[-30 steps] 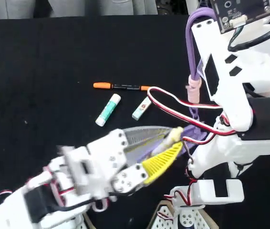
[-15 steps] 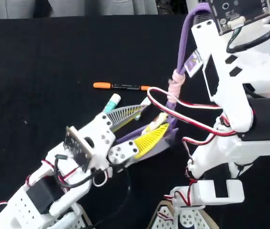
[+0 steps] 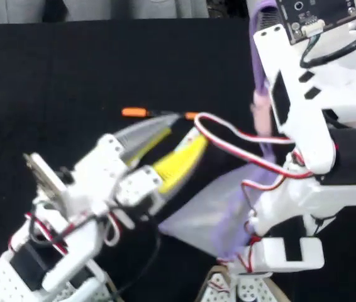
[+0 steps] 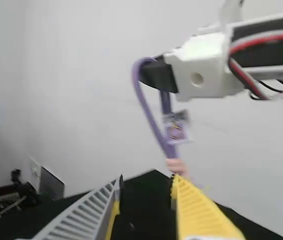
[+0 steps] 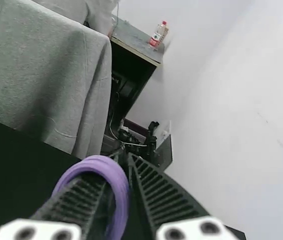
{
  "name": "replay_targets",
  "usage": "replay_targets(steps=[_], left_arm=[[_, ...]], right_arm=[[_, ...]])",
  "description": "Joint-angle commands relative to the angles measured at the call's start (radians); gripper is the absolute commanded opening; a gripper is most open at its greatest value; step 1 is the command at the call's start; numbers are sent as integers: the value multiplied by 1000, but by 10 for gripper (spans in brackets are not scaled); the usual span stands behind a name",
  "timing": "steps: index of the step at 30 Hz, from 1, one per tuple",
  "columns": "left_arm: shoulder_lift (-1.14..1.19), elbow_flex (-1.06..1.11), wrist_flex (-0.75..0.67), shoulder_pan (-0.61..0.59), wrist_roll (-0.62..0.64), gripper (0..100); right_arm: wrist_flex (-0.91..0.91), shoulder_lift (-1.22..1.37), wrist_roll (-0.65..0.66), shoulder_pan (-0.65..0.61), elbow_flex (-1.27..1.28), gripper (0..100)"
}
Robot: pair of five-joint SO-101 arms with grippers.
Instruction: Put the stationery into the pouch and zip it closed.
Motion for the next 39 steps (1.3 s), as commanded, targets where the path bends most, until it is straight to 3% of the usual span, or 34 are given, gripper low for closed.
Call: replay_targets(steps=[1, 5, 9, 11, 14, 16, 18, 23, 28, 30, 32, 39], left_arm=[[-5, -82, 6, -177, 81, 167], [-52, -73, 117, -383, 224, 166], [-92, 117, 141, -427, 233, 167], [-95, 237, 60, -504, 238, 167], [-60, 414, -183, -578, 236, 167], [11, 464, -304, -596, 224, 167], [130, 433, -338, -593, 164, 167], [598, 143, -288, -598, -14, 167], [1086, -262, -81, -591, -224, 167], [1266, -432, -2, -593, -242, 166], [1433, -591, 84, -588, -161, 166], [1916, -1202, 474, -590, 404, 168]], right_arm=[[-26, 2, 9, 48, 4, 11], [-23, -1, 3, 49, 2, 11], [-5, -5, 3, -11, -1, 11], [-6, -5, 0, -34, 1, 11], [-12, -5, -32, -21, -4, 11], [-12, -5, -34, 0, -5, 11], [-17, -5, -34, 17, -5, 11], [-26, -4, -32, 23, 1, 11], [-26, -2, -32, 21, 1, 11], [-26, -4, -32, 21, 1, 11], [-23, -4, -32, 21, -1, 11], [-25, -4, -31, 21, 2, 11]])
